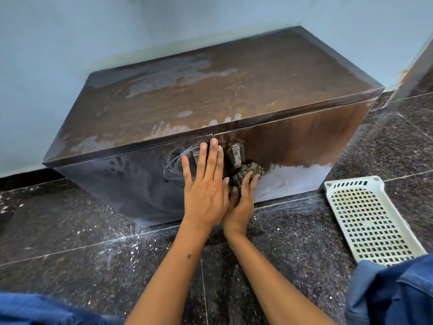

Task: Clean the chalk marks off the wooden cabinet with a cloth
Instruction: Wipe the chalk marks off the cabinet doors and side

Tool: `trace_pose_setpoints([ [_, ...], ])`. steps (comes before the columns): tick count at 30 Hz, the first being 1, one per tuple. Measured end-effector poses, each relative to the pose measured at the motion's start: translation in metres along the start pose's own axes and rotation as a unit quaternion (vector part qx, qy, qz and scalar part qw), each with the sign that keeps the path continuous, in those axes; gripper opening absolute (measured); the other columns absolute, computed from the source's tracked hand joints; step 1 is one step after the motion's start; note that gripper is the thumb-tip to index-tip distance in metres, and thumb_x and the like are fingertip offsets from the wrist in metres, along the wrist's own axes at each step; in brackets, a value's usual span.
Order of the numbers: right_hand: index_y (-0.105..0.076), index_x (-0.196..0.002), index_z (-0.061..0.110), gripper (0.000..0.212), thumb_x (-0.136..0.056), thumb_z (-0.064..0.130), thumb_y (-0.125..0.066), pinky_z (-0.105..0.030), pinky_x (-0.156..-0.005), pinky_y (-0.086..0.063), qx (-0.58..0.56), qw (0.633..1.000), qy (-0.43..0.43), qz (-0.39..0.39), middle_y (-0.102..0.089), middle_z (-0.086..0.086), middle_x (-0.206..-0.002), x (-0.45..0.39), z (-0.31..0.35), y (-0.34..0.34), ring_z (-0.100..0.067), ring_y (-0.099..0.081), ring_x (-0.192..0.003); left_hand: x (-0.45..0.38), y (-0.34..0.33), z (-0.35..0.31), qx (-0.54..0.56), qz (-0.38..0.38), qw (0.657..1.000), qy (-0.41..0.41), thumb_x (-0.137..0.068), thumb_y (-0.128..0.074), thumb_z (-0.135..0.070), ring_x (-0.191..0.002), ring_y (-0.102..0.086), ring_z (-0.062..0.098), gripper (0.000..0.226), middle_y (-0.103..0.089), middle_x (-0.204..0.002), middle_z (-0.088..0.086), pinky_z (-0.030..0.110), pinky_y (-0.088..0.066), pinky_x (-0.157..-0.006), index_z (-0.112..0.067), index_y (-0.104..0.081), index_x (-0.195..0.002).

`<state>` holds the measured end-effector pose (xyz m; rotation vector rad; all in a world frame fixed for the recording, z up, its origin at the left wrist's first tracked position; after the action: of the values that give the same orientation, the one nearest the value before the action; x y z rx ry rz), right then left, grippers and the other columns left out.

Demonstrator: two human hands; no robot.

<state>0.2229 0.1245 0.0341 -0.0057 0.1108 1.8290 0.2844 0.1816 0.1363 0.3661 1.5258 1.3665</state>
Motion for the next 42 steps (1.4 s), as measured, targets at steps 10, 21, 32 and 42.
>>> trace_pose_setpoints([
  [10, -0.037, -0.142, 0.011, 0.055, -0.090, -0.009, -0.041, -0.014, -0.100, -0.027, 0.139, 0.954, 0.254, -0.074, -0.022, -0.009, -0.153, -0.022, 0.061, 0.016, -0.012, -0.031, -0.132, 0.001, 0.004, 0.002, 0.019, 0.010, 1.000, -0.006, -0.097, -0.034, -0.029, -0.147, -0.005, 0.023, 0.062, -0.006, -0.159, 0.008, 0.055, 0.003, -0.115, -0.006, -0.015, -0.151],
  [21, -0.037, -0.142, 0.018, 0.065, -0.082, -0.008, -0.039, -0.041, -0.074, -0.051, 0.310, 0.902, 0.300, 0.034, -0.027, -0.003, -0.152, -0.024, 0.014, 0.027, -0.028, -0.042, -0.104, 0.003, 0.003, 0.001, 0.017, 0.016, 1.000, 0.000, -0.097, -0.034, -0.030, -0.147, -0.003, 0.023, 0.062, -0.006, -0.160, 0.008, 0.055, 0.004, -0.115, -0.006, -0.016, -0.151],
  [32, -0.017, -0.150, 0.018, 0.063, -0.096, 0.018, -0.049, -0.032, -0.117, -0.019, -0.018, 0.991, -0.091, 0.101, -0.025, -0.010, -0.154, 0.012, 0.011, -0.024, -0.023, -0.026, -0.141, 0.009, 0.012, 0.026, 0.047, -0.011, 0.997, 0.067, -0.097, -0.026, -0.033, -0.147, -0.006, 0.023, 0.062, -0.007, -0.158, 0.011, 0.052, 0.008, -0.115, -0.003, -0.015, -0.149],
  [42, -0.026, -0.148, 0.023, 0.062, -0.094, -0.001, -0.045, -0.049, -0.108, -0.033, -0.308, 0.864, -0.391, 0.081, -0.046, -0.011, -0.140, 0.018, 0.011, -0.034, -0.027, -0.046, -0.126, 0.008, 0.030, 0.036, 0.092, -0.048, 0.993, 0.051, -0.096, -0.026, -0.031, -0.147, -0.009, 0.021, 0.059, -0.013, -0.157, 0.010, 0.052, -0.001, -0.116, -0.003, -0.021, -0.148],
])
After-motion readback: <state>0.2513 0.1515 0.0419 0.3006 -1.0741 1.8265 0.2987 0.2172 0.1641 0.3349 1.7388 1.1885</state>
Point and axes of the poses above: each hand's wrist, its own x-axis away from the middle knuckle, its own y-axis out of the back of the hand, z = x × y, the point moved 9 cm from there along -x, towards the middle knuckle
